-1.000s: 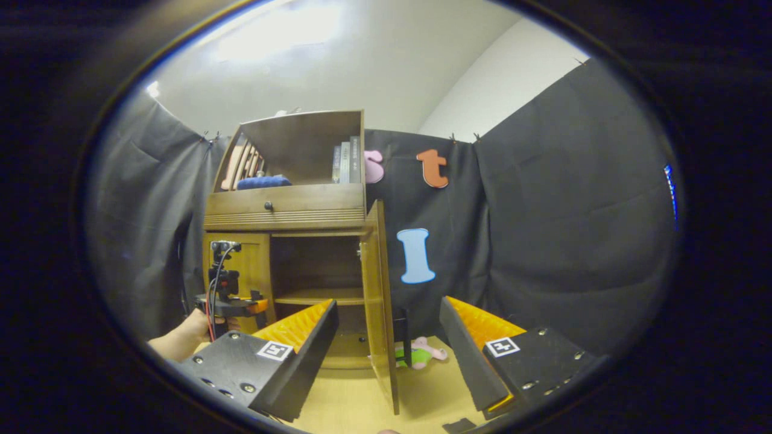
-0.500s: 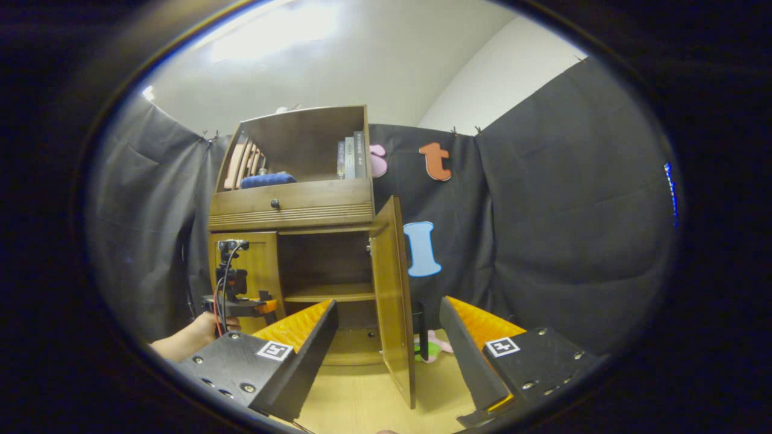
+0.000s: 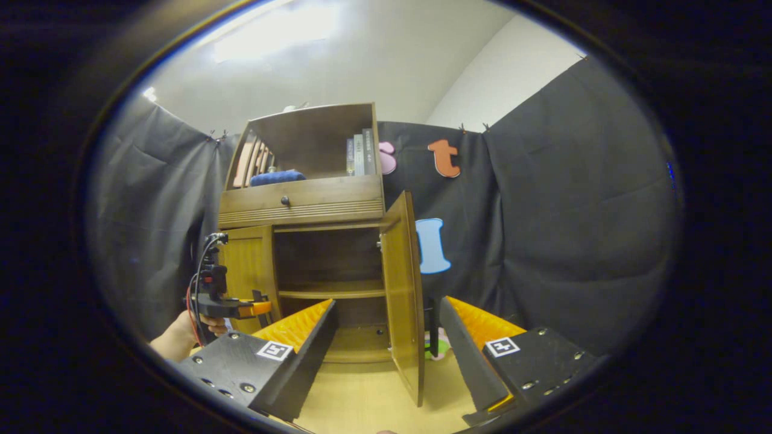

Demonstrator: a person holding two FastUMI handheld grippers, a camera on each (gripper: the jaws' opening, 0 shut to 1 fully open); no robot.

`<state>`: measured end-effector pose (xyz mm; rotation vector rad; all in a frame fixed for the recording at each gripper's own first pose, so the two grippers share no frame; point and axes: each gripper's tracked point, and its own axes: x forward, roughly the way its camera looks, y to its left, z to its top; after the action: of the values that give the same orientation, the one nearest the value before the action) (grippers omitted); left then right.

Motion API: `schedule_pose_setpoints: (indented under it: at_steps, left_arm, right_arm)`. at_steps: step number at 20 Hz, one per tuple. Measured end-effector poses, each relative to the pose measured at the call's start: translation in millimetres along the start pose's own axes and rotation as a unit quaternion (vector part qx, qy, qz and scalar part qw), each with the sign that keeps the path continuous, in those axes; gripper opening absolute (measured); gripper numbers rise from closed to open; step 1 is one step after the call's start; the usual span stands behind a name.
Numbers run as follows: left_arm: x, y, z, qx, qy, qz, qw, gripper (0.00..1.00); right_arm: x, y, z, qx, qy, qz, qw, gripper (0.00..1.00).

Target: Open the right door of the double-door shoe cabinet with the right hand, and open the left door with the left hand.

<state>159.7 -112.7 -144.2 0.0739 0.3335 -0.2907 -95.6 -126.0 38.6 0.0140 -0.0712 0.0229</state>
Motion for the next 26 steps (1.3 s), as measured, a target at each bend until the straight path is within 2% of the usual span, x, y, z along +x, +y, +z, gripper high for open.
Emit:
schedule_pose_setpoints:
  at_steps: [6,9,14,18,26]
  left_arm:
    - [-2,-2,1,0.015,-0.008,-0.024,1.0,0.31]
    - [-8,-4,3,0.013,-0.008,-0.039,0.999,0.31]
    - [-37,2,-5,0.021,-0.001,-0.049,0.999,0.33]
    - [-59,12,-2,0.024,-0.001,-0.048,0.999,0.3]
    - [-95,37,-1,0.031,-0.011,-0.023,0.999,0.31]
  right_arm:
    - [2,6,-19,0.002,0.027,0.01,1.0,1.0]
    - [-1,15,-13,0.021,0.023,0.021,0.999,1.0]
    - [-2,23,-8,0.018,0.017,0.026,0.999,1.0]
    - [-4,41,-13,0.006,0.025,0.045,0.999,1.0]
    - [-8,57,-10,-0.018,0.012,0.045,0.999,1.0]
